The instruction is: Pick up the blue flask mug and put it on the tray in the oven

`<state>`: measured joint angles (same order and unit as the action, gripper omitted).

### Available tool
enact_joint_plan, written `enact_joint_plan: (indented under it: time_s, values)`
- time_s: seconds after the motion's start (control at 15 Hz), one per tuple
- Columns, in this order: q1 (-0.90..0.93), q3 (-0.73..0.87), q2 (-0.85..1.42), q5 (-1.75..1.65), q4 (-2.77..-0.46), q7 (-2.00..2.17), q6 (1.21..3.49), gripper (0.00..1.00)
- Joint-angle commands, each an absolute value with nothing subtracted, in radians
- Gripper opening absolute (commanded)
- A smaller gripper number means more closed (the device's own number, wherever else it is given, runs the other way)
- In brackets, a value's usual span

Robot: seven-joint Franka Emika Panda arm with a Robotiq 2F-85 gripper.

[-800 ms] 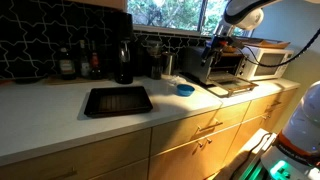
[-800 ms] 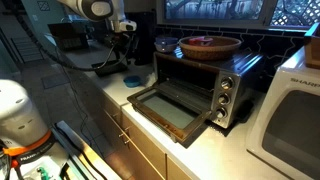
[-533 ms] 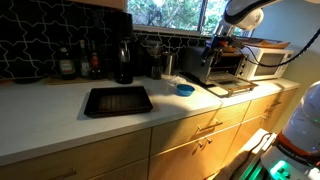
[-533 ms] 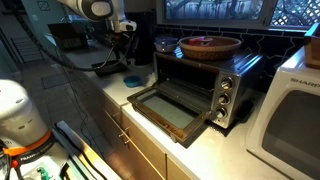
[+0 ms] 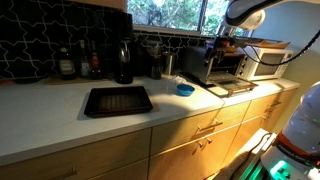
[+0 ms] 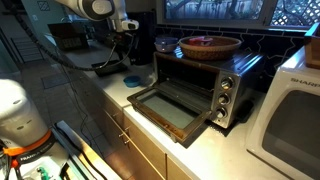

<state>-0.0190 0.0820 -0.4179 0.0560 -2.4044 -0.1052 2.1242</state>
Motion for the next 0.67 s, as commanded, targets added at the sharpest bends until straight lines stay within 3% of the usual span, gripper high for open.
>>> enact_joint_plan:
  time_s: [0.0,0.6]
  values:
    - [-0.086,0.112,-0.461,-0.068,-2.398,-0.170,2.075,1.00]
    - [-0.139,0.262,-0.466,-0.222,-2.153,-0.529,1.952,1.00]
